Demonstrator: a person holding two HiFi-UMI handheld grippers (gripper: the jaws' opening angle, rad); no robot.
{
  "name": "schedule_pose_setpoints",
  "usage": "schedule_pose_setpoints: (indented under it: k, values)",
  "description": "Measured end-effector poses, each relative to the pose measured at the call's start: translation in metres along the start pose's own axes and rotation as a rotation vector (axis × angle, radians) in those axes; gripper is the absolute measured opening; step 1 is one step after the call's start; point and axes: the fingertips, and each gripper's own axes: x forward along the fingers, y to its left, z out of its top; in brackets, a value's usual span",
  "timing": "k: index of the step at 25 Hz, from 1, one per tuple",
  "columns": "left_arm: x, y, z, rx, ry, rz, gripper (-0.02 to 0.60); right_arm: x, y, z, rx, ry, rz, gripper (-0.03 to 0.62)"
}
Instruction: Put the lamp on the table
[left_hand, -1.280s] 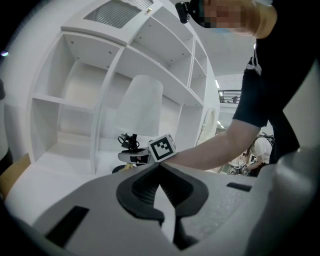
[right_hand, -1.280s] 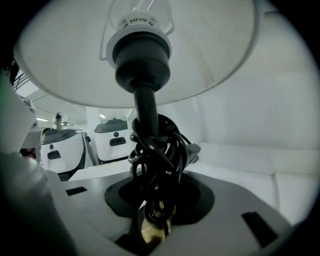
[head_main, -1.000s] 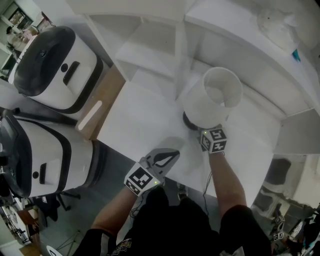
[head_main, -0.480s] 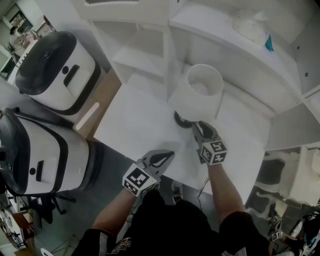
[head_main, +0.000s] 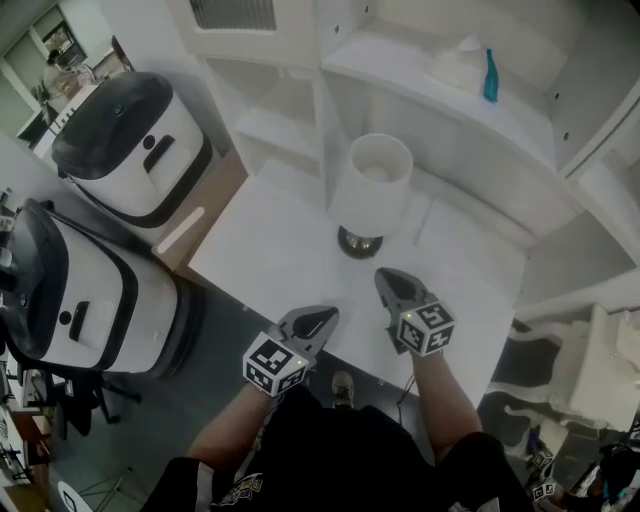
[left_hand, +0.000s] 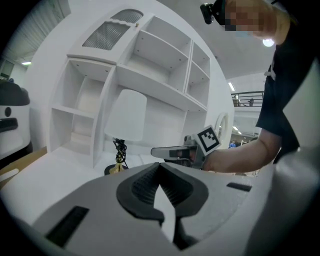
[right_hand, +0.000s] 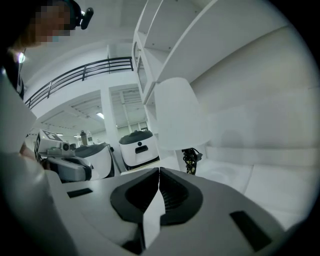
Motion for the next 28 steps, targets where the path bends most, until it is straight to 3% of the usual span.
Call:
schedule_pose_setpoints:
  k: [7, 15, 28]
  values:
    - [-0.007, -0.031, 0.001, -0.001, -0.011, 0.077, 0.006, -0.039, 0.029, 0.015, 0.012, -0.027, 0.067, 0.026]
    - [-0.021, -0.05, 0.002, 0.011, 0.0, 0.1, 0.006, -0.057, 0.056, 0.013, 0.019, -0.029, 0.115, 0.026]
    - [-0.077, -0.053, -0.009, 0.022, 0.0, 0.021, 0.006, -0.063, 0.122, -0.004, 0.024, -0.022, 0.062, 0.026]
